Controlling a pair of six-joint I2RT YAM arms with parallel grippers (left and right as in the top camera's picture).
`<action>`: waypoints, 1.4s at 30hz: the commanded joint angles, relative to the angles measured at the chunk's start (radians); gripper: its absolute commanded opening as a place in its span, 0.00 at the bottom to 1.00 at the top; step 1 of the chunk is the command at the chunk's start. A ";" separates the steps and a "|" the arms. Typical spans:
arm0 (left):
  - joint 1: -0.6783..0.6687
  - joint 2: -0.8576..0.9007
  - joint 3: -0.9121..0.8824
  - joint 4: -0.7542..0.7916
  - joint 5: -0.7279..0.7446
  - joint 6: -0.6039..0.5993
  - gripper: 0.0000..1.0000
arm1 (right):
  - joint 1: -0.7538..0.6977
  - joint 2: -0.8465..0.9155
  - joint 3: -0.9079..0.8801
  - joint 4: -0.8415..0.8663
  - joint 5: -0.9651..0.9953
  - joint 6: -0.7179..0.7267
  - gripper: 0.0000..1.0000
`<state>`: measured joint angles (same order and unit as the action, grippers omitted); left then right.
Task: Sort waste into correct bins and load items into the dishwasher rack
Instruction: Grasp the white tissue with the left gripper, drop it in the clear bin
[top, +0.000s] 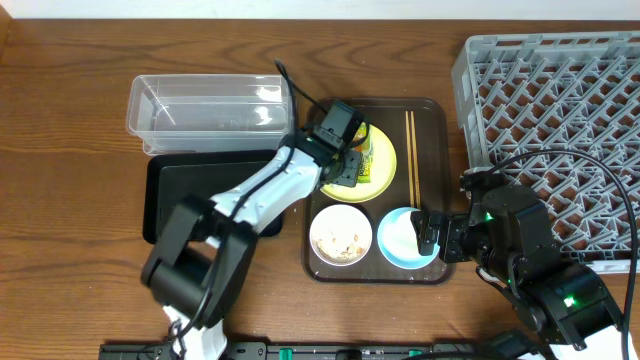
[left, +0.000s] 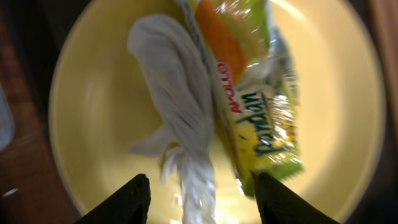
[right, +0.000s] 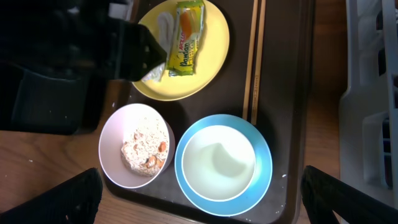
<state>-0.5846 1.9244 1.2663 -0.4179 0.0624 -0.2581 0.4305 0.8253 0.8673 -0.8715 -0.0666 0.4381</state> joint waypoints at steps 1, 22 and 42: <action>0.001 0.048 0.020 0.010 -0.030 0.010 0.53 | -0.003 -0.002 0.019 -0.003 0.010 0.011 0.99; 0.039 -0.295 0.024 -0.061 -0.143 -0.004 0.06 | -0.003 -0.002 0.019 0.000 0.010 0.010 0.99; 0.246 -0.327 0.026 -0.001 0.060 0.039 0.77 | -0.003 -0.002 0.019 -0.001 0.006 0.010 0.99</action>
<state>-0.2890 1.6543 1.2797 -0.4149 -0.0269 -0.2344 0.4305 0.8253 0.8677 -0.8715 -0.0666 0.4404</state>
